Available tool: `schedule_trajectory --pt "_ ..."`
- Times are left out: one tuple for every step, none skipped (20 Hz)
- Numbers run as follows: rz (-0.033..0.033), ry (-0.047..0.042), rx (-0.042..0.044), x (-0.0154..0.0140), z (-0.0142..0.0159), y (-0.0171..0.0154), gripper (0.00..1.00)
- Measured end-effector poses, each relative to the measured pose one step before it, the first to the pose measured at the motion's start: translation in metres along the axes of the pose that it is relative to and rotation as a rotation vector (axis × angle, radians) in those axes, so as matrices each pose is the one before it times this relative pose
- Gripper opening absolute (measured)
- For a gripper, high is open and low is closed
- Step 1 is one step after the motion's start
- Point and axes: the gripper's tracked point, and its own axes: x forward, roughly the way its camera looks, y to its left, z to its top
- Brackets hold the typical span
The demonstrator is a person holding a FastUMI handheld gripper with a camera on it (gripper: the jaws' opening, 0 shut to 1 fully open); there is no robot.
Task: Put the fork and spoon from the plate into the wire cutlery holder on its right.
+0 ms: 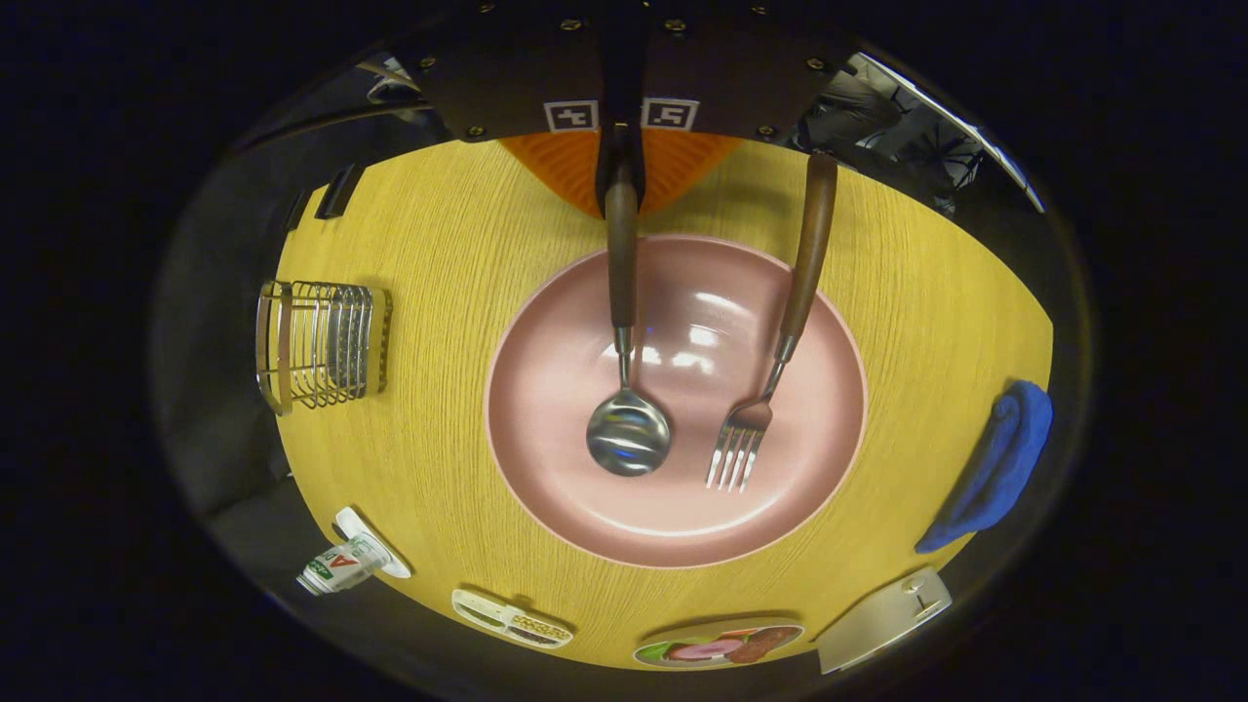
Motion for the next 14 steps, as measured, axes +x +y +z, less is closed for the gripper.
schedule_trajectory --pt "-0.00627 -0.00763 0.00861 -0.00404 -0.00019 -0.00104 0.02" --pt "-0.01009 -0.00943 0.00715 -0.00585 0.00356 -0.00143 0.02" --pt "-0.01187 -0.00868 0.00862 -0.00564 0.00083 -0.00058 0.02" --pt "-0.01336 -0.00882 0.00948 -0.007 0.00214 -0.00192 0.02" --pt "-0.01424 -0.00569 0.0105 -0.00595 0.00123 -0.00216 0.02" --pt "-0.0214 -0.00078 0.01172 -0.00484 0.00107 -0.00333 0.02" --pt "-0.01636 0.00248 0.01281 -0.00552 0.0004 -0.00318 0.02" --pt "-0.0016 -0.00271 0.01505 -0.00637 0.00202 0.00019 0.02" --pt "0.00009 -0.00571 0.01352 -0.00459 0.00214 0.0003 0.02" --pt "-0.00596 -0.00662 0.00677 -0.00433 0.00339 -0.00085 0.02" --pt "-0.00579 -0.00401 -0.00199 -0.00532 0.00013 -0.00134 0.02" --pt "-0.0042 -0.00433 -0.00311 -0.00508 0.00231 -0.0016 0.02" --pt "-0.00516 -0.00702 0.00246 -0.00332 0.00235 -0.00212 0.02" --pt "0.00009 -0.01043 0.01342 -0.00496 0.00324 -0.00183 0.02"
